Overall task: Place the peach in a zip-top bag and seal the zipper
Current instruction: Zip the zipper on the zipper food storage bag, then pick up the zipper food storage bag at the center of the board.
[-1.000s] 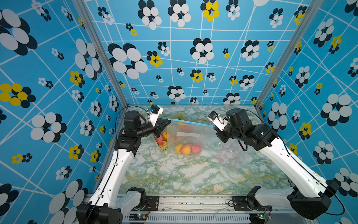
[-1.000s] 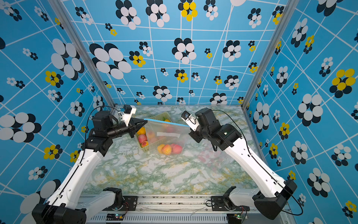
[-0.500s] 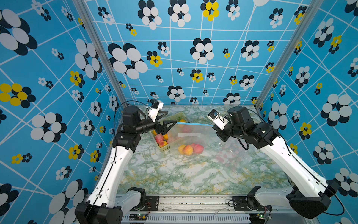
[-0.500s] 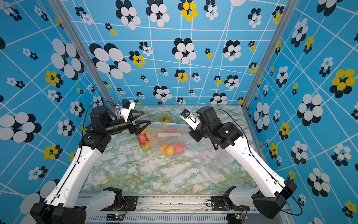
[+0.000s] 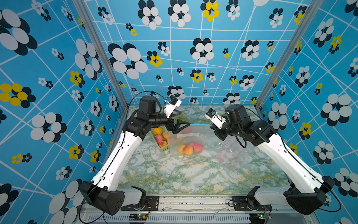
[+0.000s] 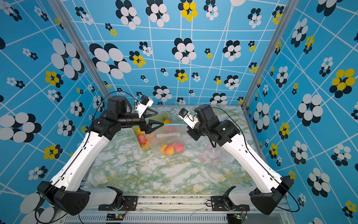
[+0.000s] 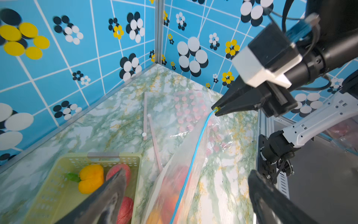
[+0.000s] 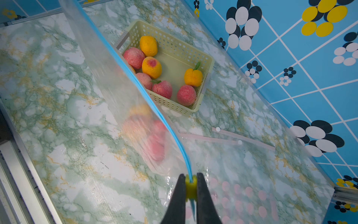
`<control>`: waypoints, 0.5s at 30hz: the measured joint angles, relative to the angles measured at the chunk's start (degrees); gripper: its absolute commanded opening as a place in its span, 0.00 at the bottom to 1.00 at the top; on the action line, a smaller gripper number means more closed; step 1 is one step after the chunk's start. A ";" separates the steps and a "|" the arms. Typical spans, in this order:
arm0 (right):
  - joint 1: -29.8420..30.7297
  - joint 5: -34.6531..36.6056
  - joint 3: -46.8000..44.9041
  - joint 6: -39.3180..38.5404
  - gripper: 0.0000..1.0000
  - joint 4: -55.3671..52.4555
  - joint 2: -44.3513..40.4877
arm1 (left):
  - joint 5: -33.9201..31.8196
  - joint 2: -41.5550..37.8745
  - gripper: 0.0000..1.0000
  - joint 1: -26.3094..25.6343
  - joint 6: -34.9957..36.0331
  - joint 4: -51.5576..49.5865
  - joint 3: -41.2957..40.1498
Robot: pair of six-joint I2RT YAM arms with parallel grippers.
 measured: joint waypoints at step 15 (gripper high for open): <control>0.00 -1.77 1.40 -0.02 0.11 -0.07 0.11 | -10.54 8.41 0.73 -5.90 10.51 -9.38 7.54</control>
